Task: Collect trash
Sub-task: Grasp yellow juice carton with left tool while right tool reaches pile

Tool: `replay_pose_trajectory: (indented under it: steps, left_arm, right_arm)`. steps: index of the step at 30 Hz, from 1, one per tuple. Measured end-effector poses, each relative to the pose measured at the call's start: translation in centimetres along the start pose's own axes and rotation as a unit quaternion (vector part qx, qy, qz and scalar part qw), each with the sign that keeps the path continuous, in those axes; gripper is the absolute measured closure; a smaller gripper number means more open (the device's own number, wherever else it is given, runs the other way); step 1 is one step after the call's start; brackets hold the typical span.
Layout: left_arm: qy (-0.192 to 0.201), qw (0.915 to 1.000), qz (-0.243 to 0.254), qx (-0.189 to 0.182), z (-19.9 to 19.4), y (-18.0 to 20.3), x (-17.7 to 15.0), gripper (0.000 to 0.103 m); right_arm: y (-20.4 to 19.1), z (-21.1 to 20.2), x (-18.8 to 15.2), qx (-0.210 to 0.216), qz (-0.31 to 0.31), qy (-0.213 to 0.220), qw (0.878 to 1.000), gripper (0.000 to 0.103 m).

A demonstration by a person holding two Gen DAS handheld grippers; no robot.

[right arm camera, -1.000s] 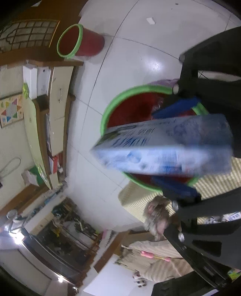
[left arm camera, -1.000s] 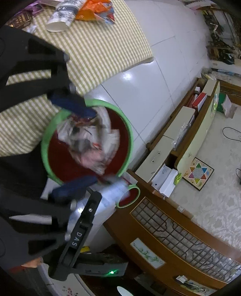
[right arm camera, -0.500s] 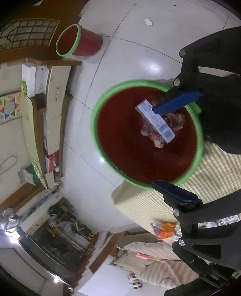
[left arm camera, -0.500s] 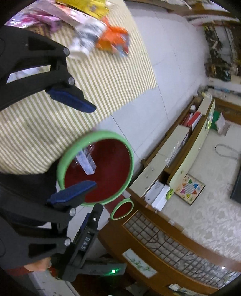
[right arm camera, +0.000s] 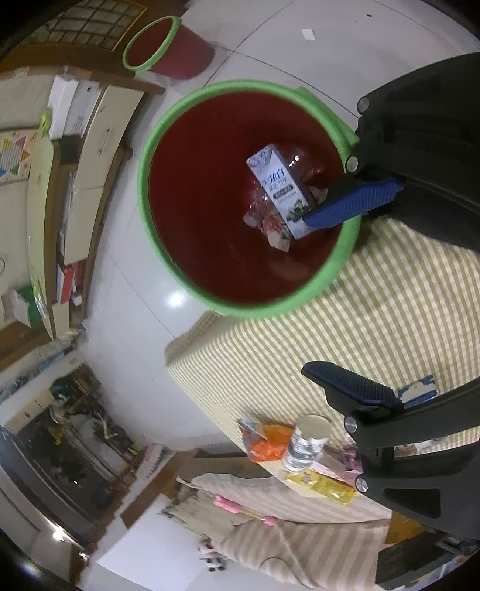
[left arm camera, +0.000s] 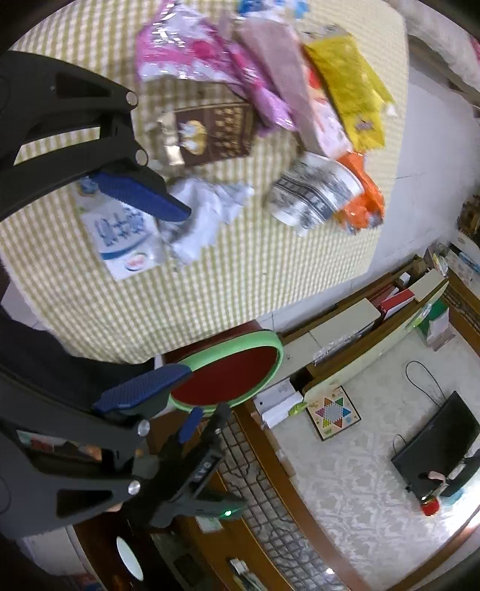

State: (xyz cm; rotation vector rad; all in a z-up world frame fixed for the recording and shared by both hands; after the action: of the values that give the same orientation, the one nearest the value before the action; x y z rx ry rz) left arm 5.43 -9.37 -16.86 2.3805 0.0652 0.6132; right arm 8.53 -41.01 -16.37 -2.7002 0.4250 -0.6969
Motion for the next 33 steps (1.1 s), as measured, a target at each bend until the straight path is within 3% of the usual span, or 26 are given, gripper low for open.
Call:
replay_pose_trajectory:
  steps: [4, 7, 10, 15, 20, 22, 24, 26, 29, 33]
  left_arm:
    - [0.001, 0.9995, 0.030, -0.008, -1.6, 0.5, -1.8, 0.026]
    - [-0.002, 0.9980, 0.062, 0.013, -3.1, 0.2, -3.5, 0.025]
    - [0.006, 0.9978, 0.053, 0.040, -4.7, -1.5, -3.8, 0.024]
    - [0.051, 0.9925, 0.015, 0.110, -8.0, -7.3, -1.6, 0.024]
    - [0.089, 0.9850, 0.008, 0.148, -9.8, -10.5, 2.9, 0.024]
    - [0.082, 0.9827, 0.032, 0.163, -9.1, -10.7, 5.1, 0.024]
    - [0.057, 0.9780, 0.071, 0.188, -7.1, -10.5, 7.5, 0.024]
    - [0.029, 0.9763, 0.099, 0.190, -4.9, -10.4, 9.4, 0.024]
    - [-0.008, 0.9783, 0.094, 0.184, -1.9, -11.1, 11.7, 0.024]
    - [-0.034, 0.9752, 0.068, 0.208, 0.4, -13.0, 13.0, 0.024]
  right_arm:
    - [-1.6, -0.2, -0.4, 0.001, -0.013, -0.006, 1.000, 0.031]
    - [-3.0, -0.6, -1.1, 0.001, -0.039, -0.008, 0.999, 0.029]
    - [-4.5, -0.5, -2.2, -0.001, -0.065, -0.014, 0.998, 0.025]
    - [-7.4, 0.8, -4.6, 0.011, -0.102, -0.044, 0.994, 0.025]
    - [-10.1, 1.9, -6.5, 0.026, -0.118, -0.064, 0.991, 0.025]
    - [-10.9, 2.4, -6.9, 0.030, -0.122, -0.070, 0.990, 0.025]
    - [-12.0, 2.8, -7.5, 0.038, -0.125, -0.078, 0.988, 0.025]
    - [-12.9, 2.7, -7.9, 0.046, -0.131, -0.080, 0.987, 0.025]
    - [-13.7, 2.5, -8.5, 0.053, -0.137, -0.080, 0.986, 0.025]
    - [-13.7, 2.4, -9.0, 0.052, -0.139, -0.086, 0.985, 0.025]
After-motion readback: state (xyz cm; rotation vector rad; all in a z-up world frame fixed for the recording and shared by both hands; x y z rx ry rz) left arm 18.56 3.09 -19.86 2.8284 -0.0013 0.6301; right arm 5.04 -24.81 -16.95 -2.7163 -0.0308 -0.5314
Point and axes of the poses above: each gripper's, at about its wrist camera, not at the fingertips, and z roughly the way its jaws point, y to its right, x to its top, the point moved 3 cm from there along z, roughly the way its jaws point, and after that the axes turned 1 degree about -y, right-handed, at the moved point
